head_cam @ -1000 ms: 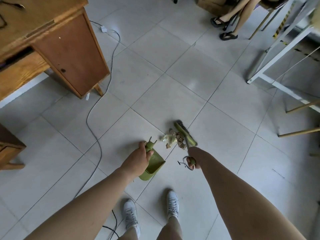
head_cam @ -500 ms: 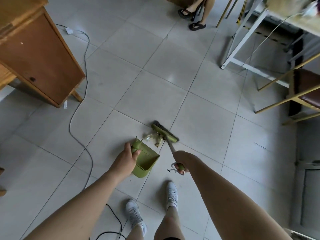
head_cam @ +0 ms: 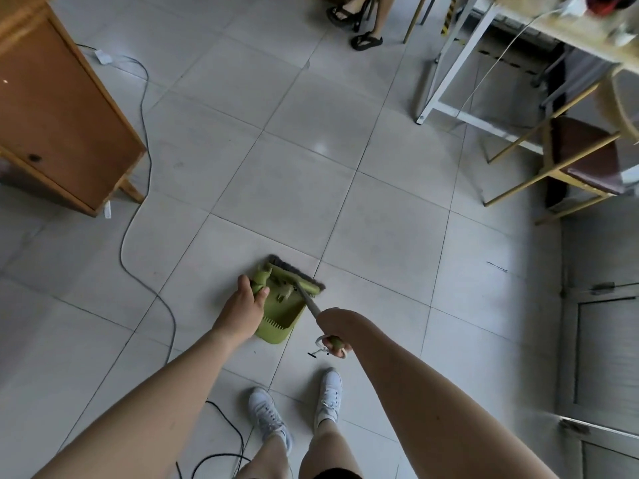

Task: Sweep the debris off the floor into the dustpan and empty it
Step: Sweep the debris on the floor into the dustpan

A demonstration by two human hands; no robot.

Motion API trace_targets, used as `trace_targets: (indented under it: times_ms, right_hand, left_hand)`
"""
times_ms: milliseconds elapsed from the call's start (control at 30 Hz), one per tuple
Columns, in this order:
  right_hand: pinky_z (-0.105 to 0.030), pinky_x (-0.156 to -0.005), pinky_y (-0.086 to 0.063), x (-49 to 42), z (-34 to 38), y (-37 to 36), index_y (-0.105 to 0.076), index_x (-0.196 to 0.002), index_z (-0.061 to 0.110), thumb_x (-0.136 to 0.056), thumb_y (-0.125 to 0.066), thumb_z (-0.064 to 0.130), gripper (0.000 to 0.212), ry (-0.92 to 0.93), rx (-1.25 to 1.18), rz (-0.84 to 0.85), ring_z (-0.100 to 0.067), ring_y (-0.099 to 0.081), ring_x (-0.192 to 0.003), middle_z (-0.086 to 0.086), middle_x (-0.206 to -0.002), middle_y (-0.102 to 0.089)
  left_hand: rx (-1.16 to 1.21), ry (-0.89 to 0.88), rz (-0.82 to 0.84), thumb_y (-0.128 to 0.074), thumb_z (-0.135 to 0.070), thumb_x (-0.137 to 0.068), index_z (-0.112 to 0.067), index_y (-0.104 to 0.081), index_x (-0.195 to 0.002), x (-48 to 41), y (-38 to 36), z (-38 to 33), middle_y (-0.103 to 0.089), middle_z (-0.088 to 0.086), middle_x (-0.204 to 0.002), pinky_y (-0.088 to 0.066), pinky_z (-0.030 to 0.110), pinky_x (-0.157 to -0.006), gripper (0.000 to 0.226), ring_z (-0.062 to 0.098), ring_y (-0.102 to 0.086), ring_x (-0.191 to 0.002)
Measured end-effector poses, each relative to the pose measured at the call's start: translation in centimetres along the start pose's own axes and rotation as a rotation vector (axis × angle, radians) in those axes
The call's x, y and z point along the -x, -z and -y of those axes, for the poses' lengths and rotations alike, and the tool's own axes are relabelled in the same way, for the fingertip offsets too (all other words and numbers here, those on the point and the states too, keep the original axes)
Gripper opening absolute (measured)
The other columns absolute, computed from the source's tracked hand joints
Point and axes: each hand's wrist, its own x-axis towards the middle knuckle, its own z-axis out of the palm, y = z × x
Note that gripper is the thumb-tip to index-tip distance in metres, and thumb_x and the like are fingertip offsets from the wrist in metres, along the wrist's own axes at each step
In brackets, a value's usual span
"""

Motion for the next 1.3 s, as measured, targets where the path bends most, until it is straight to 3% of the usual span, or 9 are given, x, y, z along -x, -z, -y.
trace_targets:
  times_ms: [100, 200, 367, 533, 700, 833, 933, 1100, 1300]
  right_hand:
    - [-0.023, -0.047, -0.029, 0.8, -0.4, 0.1, -0.040, -0.075, 0.007, -0.091, -0.018, 0.012, 0.027, 0.003, 0.008, 0.019, -0.016, -0.037, -0.038, -0.005, -0.031, -0.042]
    - [-0.023, -0.048, -0.025, 1.6, -0.5, 1.7, -0.041, -0.069, 0.007, -0.090, -0.024, 0.008, 0.027, 0.036, 0.024, 0.018, -0.015, -0.038, -0.035, -0.007, -0.033, -0.043]
    - [-0.010, -0.035, -0.026, 3.7, 1.6, 6.5, -0.041, -0.070, 0.009, -0.091, -0.025, 0.003, 0.028, 0.082, -0.249, 0.002, -0.012, -0.034, -0.026, -0.006, -0.033, -0.039]
    - [-0.011, -0.039, -0.022, 5.6, 3.7, 7.6, -0.037, -0.069, 0.012, -0.087, -0.020, 0.001, 0.027, 0.119, -0.253, -0.036, -0.013, -0.033, -0.029, -0.007, -0.034, -0.040]
    - [-0.013, -0.033, -0.025, 6.3, 4.8, 8.7, -0.035, -0.073, 0.014, -0.087, -0.023, 0.003, 0.022, 0.122, -0.279, -0.061, -0.014, -0.035, -0.031, -0.004, -0.043, -0.036]
    - [-0.013, -0.032, -0.027, 6.0, 5.5, 9.0, -0.034, -0.075, 0.014, -0.090, -0.020, 0.006, 0.022, 0.156, -0.299, -0.024, -0.014, -0.037, -0.028, -0.005, -0.038, -0.039]
    - [-0.012, -0.037, -0.023, 5.2, 5.4, 8.0, -0.035, -0.070, 0.013, -0.090, -0.019, 0.006, 0.027, 0.167, -0.267, -0.050, -0.013, -0.036, -0.032, -0.005, -0.036, -0.041]
    - [-0.017, -0.045, -0.016, 2.7, 3.9, 4.9, -0.031, -0.063, 0.014, -0.090, -0.017, 0.004, 0.032, 0.132, -0.201, -0.053, -0.012, -0.027, -0.033, -0.005, -0.031, -0.038]
    - [-0.025, -0.047, -0.022, 0.7, 1.4, 2.2, -0.034, -0.063, 0.009, -0.095, -0.018, 0.007, 0.036, 0.054, 0.039, -0.110, -0.017, -0.030, -0.046, -0.008, -0.039, -0.040]
  left_hand:
    - [0.016, 0.016, -0.008, -0.038, -0.035, -0.101, -0.009, -0.034, -0.101, 0.0, 0.0, -0.2, -0.055, 0.015, -0.088, -0.038, 0.035, -0.062, 0.026, 0.032, -0.053, -0.076]
    - [0.004, 0.020, 0.001, -0.038, -0.034, -0.101, -0.009, -0.033, -0.101, 0.3, 0.1, -0.2, -0.055, 0.016, -0.089, -0.039, 0.036, -0.065, 0.026, 0.032, -0.053, -0.078]
    - [0.002, 0.039, 0.047, -0.036, -0.036, -0.101, -0.009, -0.031, -0.103, 1.1, 0.4, -0.3, -0.054, 0.012, -0.083, -0.039, 0.035, -0.060, 0.027, 0.027, -0.053, -0.072]
    - [0.029, 0.080, 0.044, -0.035, -0.037, -0.101, -0.011, -0.031, -0.105, 1.5, 0.5, -0.2, -0.052, 0.008, -0.082, -0.039, 0.035, -0.061, 0.027, 0.026, -0.053, -0.073]
    - [0.034, 0.103, 0.016, -0.035, -0.036, -0.101, -0.015, -0.029, -0.102, 1.7, 0.8, 0.1, -0.051, 0.005, -0.077, -0.035, 0.032, -0.051, 0.023, 0.023, -0.052, -0.067]
    - [0.036, 0.106, 0.010, -0.035, -0.036, -0.101, -0.014, -0.028, -0.102, 2.2, 0.9, 0.2, -0.050, 0.006, -0.080, -0.034, 0.029, -0.046, 0.022, 0.025, -0.051, -0.068]
    - [0.032, 0.094, 0.018, -0.035, -0.034, -0.102, -0.011, -0.029, -0.104, 2.9, 1.1, 0.3, -0.053, 0.010, -0.080, -0.036, 0.031, -0.048, 0.024, 0.026, -0.054, -0.066]
    - [-0.079, 0.020, -0.019, -0.038, -0.031, -0.102, -0.005, -0.035, -0.103, 4.4, 1.5, 1.7, -0.061, 0.020, -0.085, -0.040, 0.037, -0.058, 0.026, 0.037, -0.062, -0.080]
    - [-0.066, 0.017, -0.017, -0.039, -0.030, -0.101, -0.008, -0.033, -0.097, 6.1, 1.1, 4.0, -0.062, 0.024, -0.093, -0.039, 0.037, -0.062, 0.024, 0.039, -0.061, -0.085]
